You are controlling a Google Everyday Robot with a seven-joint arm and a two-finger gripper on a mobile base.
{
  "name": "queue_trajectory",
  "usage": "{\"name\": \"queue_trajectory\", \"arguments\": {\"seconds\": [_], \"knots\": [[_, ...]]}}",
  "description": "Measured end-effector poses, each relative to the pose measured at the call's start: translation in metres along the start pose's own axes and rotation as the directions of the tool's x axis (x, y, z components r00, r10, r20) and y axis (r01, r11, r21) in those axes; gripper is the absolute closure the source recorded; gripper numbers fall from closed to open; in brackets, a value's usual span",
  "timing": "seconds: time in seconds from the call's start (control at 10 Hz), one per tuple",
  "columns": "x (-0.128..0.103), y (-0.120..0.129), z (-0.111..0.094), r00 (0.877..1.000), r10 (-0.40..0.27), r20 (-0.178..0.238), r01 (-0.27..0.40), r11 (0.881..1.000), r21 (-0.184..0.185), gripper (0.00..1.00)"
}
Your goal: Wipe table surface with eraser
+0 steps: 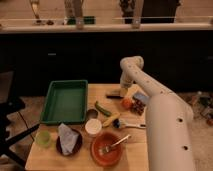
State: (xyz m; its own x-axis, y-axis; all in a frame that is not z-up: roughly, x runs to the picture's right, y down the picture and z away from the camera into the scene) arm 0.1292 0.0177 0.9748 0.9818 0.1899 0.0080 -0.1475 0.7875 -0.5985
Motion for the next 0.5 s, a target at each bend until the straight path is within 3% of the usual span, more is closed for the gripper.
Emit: {"name": "queue_trajectory", "arguments": {"seconds": [0.5], "knots": [[-0.054, -0.002, 0.006, 0.990, -0.136, 0.032, 0.137, 0.990, -0.022, 0.99]]}}
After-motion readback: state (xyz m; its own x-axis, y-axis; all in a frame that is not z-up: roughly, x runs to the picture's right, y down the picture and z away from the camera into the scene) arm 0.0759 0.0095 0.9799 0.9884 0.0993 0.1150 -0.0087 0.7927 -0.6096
